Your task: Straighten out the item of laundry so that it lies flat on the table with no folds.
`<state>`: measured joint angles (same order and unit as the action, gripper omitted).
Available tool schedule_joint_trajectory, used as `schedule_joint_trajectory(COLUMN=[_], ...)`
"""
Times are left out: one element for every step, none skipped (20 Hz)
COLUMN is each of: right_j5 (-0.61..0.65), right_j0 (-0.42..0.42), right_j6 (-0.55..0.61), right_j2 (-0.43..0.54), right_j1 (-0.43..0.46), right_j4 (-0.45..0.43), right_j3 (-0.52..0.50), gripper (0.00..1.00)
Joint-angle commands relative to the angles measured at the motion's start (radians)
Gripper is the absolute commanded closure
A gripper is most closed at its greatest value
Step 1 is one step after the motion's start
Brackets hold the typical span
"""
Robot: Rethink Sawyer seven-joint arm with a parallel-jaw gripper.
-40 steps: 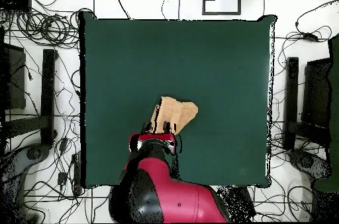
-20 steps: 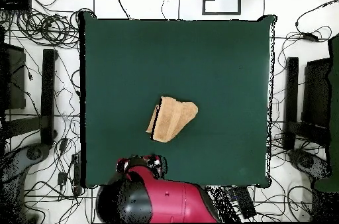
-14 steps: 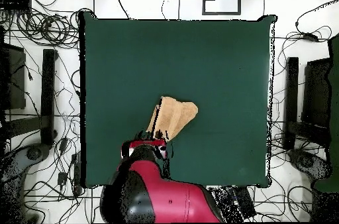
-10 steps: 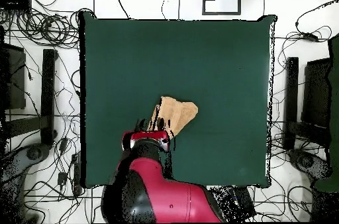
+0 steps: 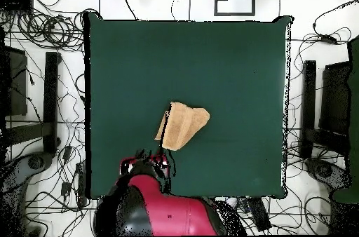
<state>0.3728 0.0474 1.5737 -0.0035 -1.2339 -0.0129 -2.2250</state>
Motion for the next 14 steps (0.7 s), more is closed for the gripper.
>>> schedule_joint_trajectory(right_j5=[0.643, 0.660, 0.669, 0.673, 0.671, 0.656, 0.611, 0.544, 0.473, 0.394, 0.326, 0.267, 0.236, 0.233], right_j0=[-0.025, -0.017, -0.010, -0.006, -0.001, 0.001, 0.004, 0.003, 0.001, -0.002, -0.008, -0.016, -0.027, -0.037], right_j6=[0.246, 0.240, 0.232, 0.228, 0.225, 0.222, 0.211, 0.201, 0.192, 0.186, 0.186, 0.193, 0.204, 0.208], right_j2=[0.013, 0.020, 0.023, 0.024, 0.025, 0.024, 0.024, 0.022, 0.020, 0.019, 0.016, 0.012, 0.006, 0.002], right_j1=[-0.007, 0.001, 0.007, 0.017, 0.027, 0.033, 0.039, 0.038, 0.033, 0.026, 0.020, 0.014, 0.009, 0.004], right_j4=[0.087, 0.096, 0.103, 0.104, 0.107, 0.106, 0.100, 0.086, 0.059, 0.040, 0.016, -0.009, -0.030, -0.040], right_j3=[0.069, 0.072, 0.075, 0.080, 0.083, 0.083, 0.084, 0.079, 0.076, 0.063, 0.052, 0.044, 0.039, 0.035], gripper=[0.00, 0.00, 0.00, 0.00, 0.00, 0.00, 0.00, 0.00, 0.00, 0.00, 0.00, 0.00, 0.00, 0.00])
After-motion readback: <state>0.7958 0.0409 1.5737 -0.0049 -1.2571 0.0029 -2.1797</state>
